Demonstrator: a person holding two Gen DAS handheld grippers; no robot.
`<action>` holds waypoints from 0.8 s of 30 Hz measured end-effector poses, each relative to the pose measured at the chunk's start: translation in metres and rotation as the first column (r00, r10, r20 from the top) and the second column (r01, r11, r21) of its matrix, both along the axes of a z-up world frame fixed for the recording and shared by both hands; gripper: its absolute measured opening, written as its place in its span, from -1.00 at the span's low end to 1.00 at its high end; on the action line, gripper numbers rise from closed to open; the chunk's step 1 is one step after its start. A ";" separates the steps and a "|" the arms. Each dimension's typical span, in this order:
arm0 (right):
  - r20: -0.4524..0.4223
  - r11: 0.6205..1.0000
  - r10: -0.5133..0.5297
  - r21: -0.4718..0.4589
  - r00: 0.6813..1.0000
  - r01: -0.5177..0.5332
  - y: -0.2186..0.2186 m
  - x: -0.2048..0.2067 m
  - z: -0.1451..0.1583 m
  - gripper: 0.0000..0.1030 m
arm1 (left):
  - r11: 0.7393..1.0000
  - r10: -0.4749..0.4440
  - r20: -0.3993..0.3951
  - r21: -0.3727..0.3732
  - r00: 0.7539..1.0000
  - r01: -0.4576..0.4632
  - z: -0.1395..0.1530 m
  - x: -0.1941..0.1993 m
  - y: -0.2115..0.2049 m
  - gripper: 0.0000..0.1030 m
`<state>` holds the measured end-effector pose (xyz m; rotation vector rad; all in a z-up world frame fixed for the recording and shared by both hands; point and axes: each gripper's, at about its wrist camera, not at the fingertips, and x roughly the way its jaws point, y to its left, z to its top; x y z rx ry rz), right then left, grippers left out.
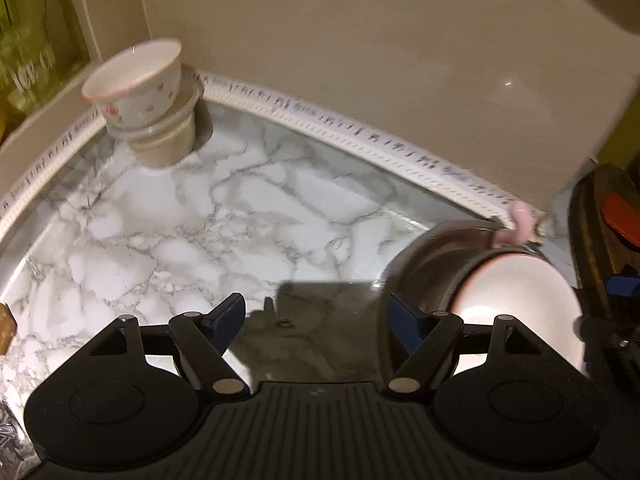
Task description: Organize plates and bowls
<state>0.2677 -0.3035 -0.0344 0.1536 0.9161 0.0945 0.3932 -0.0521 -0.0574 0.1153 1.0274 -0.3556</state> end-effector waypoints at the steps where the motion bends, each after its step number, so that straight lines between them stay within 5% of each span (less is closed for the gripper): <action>1: -0.004 1.000 0.002 0.016 1.000 -0.002 -0.002 0.003 -0.001 0.75 | 1.000 0.004 -0.013 -0.006 1.000 -0.004 -0.003 0.004 0.002 0.50; 5: -0.025 0.998 0.015 0.058 1.000 -0.014 -0.006 0.013 -0.006 0.68 | 0.999 -0.014 -0.041 -0.034 0.999 0.012 -0.010 0.011 0.005 0.48; 10: -0.069 0.982 -0.008 0.187 0.998 0.021 -0.024 0.021 -0.011 0.57 | 0.997 -0.030 -0.100 -0.080 0.995 0.022 -0.020 0.018 0.007 0.04; 13: -0.064 0.965 -0.039 0.257 0.997 0.054 -0.033 0.019 -0.003 0.26 | 0.994 -0.044 -0.119 -0.105 0.992 0.032 -0.025 0.017 0.010 -0.07; 16: -0.038 0.976 -0.050 0.208 0.998 0.057 -0.035 0.017 0.006 0.26 | 0.993 -0.050 -0.138 -0.117 0.989 0.034 -0.029 0.019 0.009 -0.13; 24: -0.133 0.982 -0.066 0.165 0.989 0.088 -0.034 0.028 -0.023 0.10 | 0.988 -0.047 -0.147 -0.152 0.988 0.024 -0.025 0.020 0.011 -0.29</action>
